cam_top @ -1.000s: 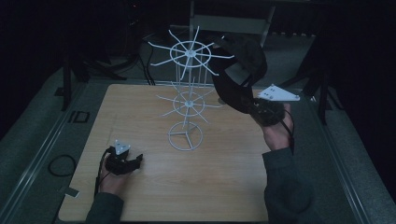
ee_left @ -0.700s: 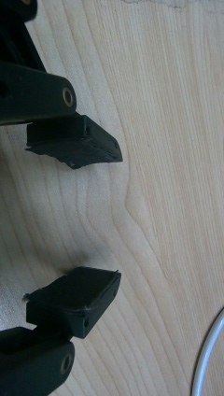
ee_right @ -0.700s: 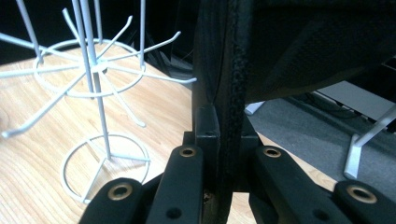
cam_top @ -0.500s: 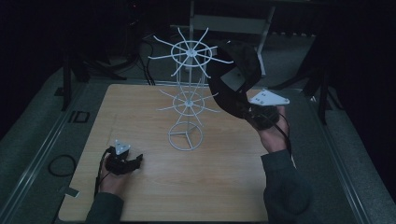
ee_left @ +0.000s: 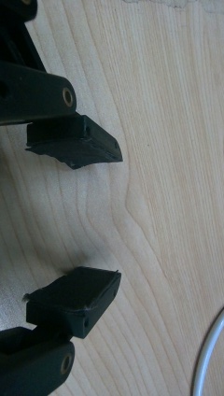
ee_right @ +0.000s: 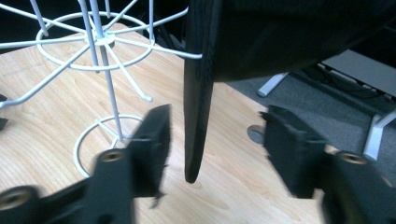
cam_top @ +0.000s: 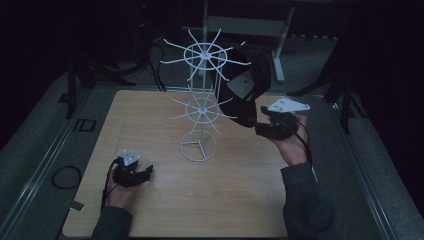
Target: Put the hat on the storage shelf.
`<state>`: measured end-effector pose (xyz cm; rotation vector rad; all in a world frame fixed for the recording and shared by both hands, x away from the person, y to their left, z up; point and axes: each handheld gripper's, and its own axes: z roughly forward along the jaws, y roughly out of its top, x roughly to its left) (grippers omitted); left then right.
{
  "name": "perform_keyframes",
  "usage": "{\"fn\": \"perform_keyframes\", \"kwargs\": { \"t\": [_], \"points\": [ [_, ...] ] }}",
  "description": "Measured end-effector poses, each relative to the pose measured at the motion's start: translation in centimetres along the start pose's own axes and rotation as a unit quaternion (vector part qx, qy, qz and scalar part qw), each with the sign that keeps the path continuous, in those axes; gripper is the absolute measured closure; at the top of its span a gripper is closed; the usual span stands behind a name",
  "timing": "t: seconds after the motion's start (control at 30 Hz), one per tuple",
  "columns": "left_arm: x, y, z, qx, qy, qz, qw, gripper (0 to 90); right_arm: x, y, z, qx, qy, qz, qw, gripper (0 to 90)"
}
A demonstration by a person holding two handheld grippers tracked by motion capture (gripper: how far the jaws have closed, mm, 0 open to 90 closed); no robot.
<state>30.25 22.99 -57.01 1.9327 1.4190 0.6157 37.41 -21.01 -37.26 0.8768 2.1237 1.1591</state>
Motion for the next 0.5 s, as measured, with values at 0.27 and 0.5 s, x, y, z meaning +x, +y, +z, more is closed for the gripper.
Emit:
{"fn": "perform_keyframes", "kwargs": {
  "t": [0.27, 0.5],
  "points": [
    [0.00, 0.01, 0.01, 0.000, 0.000, 0.000, 1.0000, 37.2, -0.22, -0.35, -0.07, -0.002, 0.001, 0.020, 0.9998, 23.0],
    [-0.02, 0.02, 0.02, 0.000, -0.001, 0.001, 1.0000, 37.0, 0.02, -0.75, -0.24, 0.001, 0.007, 0.024, 0.9997, 20.0]
  ]
}}
